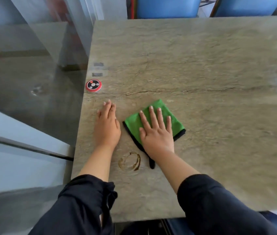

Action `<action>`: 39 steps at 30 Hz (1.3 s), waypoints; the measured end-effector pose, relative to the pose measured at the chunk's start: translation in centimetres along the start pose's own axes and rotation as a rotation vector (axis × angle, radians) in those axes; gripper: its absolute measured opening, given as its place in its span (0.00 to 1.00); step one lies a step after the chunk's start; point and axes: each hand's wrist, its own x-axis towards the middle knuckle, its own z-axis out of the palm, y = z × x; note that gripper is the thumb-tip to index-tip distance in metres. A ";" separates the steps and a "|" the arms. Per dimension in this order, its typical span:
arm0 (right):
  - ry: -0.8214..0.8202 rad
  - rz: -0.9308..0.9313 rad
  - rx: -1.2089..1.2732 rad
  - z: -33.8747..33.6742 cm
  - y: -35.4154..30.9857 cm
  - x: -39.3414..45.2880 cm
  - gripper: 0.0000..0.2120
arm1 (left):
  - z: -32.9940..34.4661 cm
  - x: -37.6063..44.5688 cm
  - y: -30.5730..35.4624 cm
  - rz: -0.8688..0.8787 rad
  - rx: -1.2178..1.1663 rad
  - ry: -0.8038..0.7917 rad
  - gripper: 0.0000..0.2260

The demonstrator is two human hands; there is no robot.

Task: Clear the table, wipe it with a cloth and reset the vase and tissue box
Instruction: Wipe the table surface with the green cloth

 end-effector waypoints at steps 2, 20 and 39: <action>-0.023 -0.127 -0.033 0.6 0.6 -3.5 0.26 | -0.3 -0.5 0.1 0.059 -0.050 -0.013 0.21; 0.015 -0.165 -0.080 2.2 1.3 -12.0 0.27 | -2.9 -9.9 0.3 0.131 -0.045 -0.115 0.22; 0.041 -0.138 0.190 -0.4 3.0 -11.0 0.23 | -2.7 -9.1 -0.1 0.093 -0.144 -0.071 0.22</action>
